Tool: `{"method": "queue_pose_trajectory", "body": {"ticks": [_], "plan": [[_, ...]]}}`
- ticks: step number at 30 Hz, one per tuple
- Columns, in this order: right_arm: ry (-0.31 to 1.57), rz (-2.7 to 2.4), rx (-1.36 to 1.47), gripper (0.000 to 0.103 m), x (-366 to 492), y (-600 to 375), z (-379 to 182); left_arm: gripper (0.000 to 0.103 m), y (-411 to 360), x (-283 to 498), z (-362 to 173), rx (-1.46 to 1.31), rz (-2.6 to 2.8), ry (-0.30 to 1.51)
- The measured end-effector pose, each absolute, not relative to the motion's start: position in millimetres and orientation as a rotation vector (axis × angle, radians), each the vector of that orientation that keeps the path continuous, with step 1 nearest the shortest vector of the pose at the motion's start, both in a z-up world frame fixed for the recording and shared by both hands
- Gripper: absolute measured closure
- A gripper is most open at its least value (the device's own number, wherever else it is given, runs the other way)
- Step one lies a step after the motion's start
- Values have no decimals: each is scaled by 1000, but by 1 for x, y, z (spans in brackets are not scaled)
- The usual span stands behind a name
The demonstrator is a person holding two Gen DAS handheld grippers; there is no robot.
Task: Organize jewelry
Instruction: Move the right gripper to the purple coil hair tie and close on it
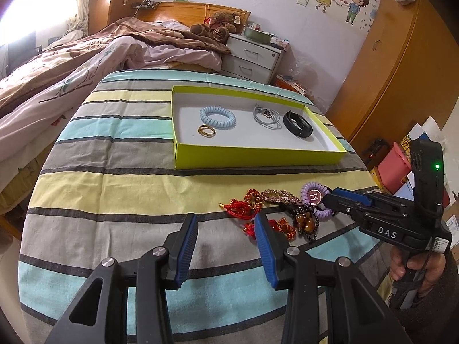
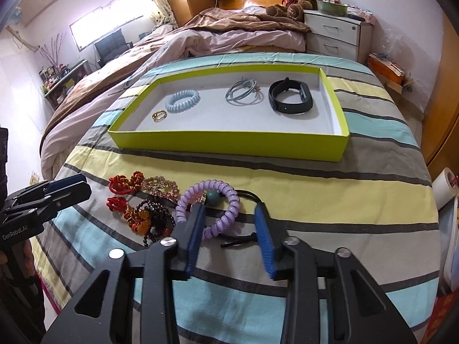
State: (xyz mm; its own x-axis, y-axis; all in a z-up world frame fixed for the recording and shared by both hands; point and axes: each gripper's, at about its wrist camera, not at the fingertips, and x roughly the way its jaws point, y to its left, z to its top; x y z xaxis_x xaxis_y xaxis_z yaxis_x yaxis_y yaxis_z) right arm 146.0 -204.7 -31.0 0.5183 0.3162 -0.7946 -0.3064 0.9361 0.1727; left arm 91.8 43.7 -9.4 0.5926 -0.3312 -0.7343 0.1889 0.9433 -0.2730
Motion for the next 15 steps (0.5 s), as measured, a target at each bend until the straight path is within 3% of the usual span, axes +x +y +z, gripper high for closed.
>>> {"method": "queue_pose_trajectory", "body": {"ticks": [9,15], "plan": [[961,368,-29,90,145,-198,-33,62,46,91,-11,-177,-306,892],[936,359,-23,94,144,-200,-28,62,48,91,-14,-182,-306,897]]}}
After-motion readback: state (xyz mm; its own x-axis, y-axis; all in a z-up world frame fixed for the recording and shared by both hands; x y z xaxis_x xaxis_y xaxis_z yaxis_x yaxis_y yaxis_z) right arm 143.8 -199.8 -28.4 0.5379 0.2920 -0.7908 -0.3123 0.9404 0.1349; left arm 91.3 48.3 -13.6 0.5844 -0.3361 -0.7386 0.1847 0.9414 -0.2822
